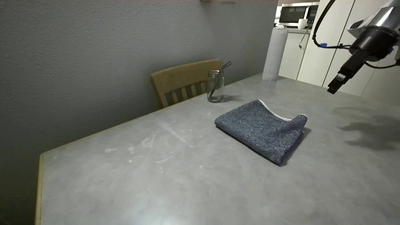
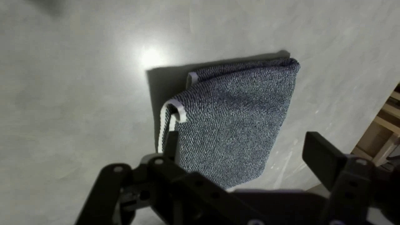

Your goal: Unfold the towel on the table

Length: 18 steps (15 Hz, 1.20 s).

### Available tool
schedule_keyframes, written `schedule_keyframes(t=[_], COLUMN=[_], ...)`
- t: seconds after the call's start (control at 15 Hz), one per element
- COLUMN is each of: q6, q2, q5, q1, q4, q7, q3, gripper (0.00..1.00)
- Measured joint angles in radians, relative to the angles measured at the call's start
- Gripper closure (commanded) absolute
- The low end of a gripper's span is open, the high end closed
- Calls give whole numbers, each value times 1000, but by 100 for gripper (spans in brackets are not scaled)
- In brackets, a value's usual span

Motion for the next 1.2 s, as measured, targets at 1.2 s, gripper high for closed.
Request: schedule_keyframes(t=[1.2], q6=[-32], q2=[385], q5=[173], q1=[-149], q4=[290], q7=[-170], q3=[144], gripper=[0])
